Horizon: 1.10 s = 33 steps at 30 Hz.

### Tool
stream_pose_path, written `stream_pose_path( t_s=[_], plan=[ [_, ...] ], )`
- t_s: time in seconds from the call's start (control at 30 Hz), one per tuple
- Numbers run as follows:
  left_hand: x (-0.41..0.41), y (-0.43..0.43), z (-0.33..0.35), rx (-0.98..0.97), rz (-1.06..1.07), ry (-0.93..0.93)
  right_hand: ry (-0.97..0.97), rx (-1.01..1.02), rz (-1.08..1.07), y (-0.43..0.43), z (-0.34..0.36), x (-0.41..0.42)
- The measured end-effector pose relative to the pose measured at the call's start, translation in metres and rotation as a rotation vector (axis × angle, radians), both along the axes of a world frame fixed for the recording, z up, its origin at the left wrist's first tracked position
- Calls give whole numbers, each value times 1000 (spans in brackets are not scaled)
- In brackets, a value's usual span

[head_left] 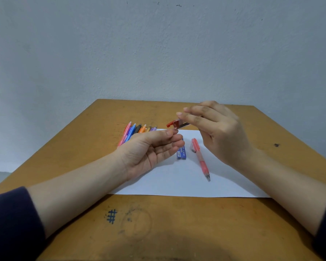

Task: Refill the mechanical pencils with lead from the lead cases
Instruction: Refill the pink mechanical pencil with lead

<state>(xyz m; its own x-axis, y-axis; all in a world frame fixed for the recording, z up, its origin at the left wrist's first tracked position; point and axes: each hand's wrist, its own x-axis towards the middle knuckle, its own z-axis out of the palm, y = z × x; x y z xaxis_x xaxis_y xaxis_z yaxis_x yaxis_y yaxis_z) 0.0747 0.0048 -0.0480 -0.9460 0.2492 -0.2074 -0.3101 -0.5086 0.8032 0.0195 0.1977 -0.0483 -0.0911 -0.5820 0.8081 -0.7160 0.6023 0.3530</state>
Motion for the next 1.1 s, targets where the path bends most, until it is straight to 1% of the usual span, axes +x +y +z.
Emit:
stream_pose_path(
  t_s=[0.6, 0.8, 1.1],
  plan=[
    [-1, 0, -1, -16, 19, 33, 1, -37, 5, -4, -3, 2],
    [0, 2, 0, -16, 75, 46, -5, -44, 5, -8, -6, 3],
    [0, 3, 0, -64, 125, 58, 18, -33, -23, -8, -6, 3]
  ],
)
